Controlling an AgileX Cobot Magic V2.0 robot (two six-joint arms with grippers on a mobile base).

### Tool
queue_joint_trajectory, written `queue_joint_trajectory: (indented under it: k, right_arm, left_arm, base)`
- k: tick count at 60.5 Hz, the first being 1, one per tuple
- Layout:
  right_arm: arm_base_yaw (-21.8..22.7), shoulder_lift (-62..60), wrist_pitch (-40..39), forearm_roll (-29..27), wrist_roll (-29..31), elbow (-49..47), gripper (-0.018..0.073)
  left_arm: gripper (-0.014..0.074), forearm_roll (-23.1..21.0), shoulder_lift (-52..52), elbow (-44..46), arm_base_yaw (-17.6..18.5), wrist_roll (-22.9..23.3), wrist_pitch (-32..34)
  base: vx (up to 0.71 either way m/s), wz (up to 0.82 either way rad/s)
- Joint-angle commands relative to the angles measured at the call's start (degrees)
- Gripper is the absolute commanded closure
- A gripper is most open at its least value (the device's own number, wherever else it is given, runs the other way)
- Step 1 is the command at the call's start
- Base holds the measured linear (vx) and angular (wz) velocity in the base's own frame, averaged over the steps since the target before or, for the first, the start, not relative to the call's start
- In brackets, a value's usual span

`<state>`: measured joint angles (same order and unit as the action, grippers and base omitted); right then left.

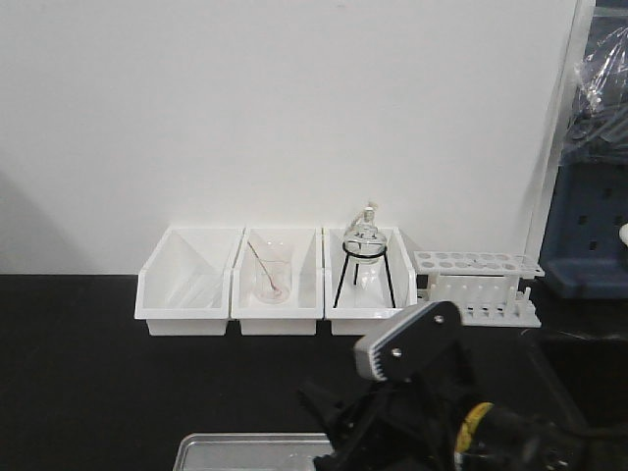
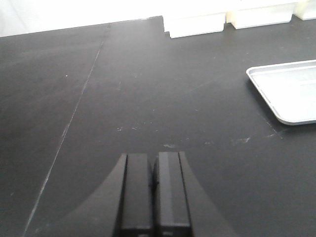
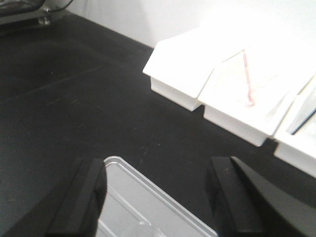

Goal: Move beaker to silver tray on left bench

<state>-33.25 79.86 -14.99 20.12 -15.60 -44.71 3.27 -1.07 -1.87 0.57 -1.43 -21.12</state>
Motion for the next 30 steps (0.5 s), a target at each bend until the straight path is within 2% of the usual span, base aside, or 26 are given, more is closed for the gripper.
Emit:
queue_joint_trajectory:
  k: [1, 15, 30]
  right_arm:
    - [0.2, -8.4, -0.2, -0.2, -0.1, 1.7, 0.0133]
    - [0.2, -18.0, 3.7, -0.2, -0.1, 7.4, 0.0210]
    - [0.2, -19.2, 4.0, -0.2, -0.1, 8.8, 0.0277]
  left_arm:
    - [0.0595, -0.2, -0.5, -1.1, 0.3, 0.1, 4.7]
    - [0.0595, -0.2, -0.5, -1.1, 0.3, 0.1, 4.7]
    - [0.0595, -0.2, -0.5, -1.1, 0.3, 0.1, 4.7]
  base:
    - [0.00, 0.00]
    - [0.00, 0.00]
    - [0.00, 0.00]
